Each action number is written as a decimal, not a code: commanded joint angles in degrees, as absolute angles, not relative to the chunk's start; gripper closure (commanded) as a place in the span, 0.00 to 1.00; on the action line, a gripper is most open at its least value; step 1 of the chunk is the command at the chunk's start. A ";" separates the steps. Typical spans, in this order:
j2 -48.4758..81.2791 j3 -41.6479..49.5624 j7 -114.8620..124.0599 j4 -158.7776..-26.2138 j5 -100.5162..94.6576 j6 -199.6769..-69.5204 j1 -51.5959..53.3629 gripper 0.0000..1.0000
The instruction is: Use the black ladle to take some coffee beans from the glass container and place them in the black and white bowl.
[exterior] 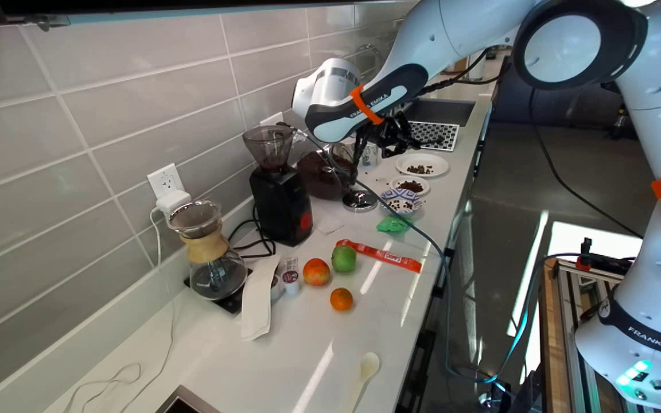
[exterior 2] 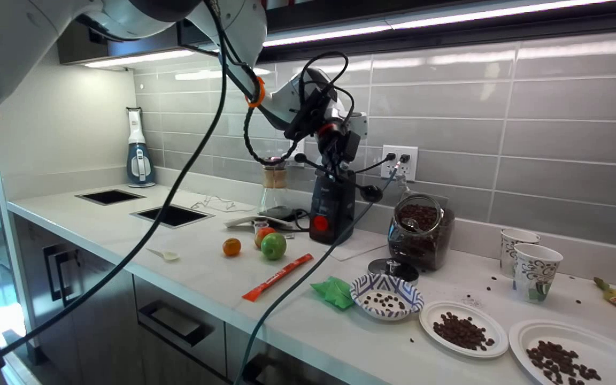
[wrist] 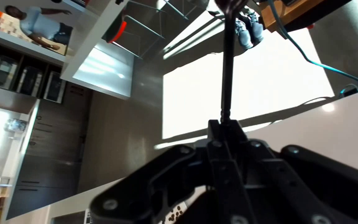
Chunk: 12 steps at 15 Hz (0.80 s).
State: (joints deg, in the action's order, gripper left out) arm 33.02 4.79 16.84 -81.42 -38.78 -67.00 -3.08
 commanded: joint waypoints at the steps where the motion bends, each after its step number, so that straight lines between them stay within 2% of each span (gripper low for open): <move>1: 25.70 4.24 16.45 -88.80 -33.76 -74.49 -4.34 0.98; 7: 22.86 4.36 14.02 -94.62 -33.04 -89.80 -3.27 0.98; 12: 18.24 4.27 15.12 -104.28 -32.84 -108.65 -2.86 0.98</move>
State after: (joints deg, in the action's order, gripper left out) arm 23.39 4.27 14.79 -96.11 -33.47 -98.96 -2.80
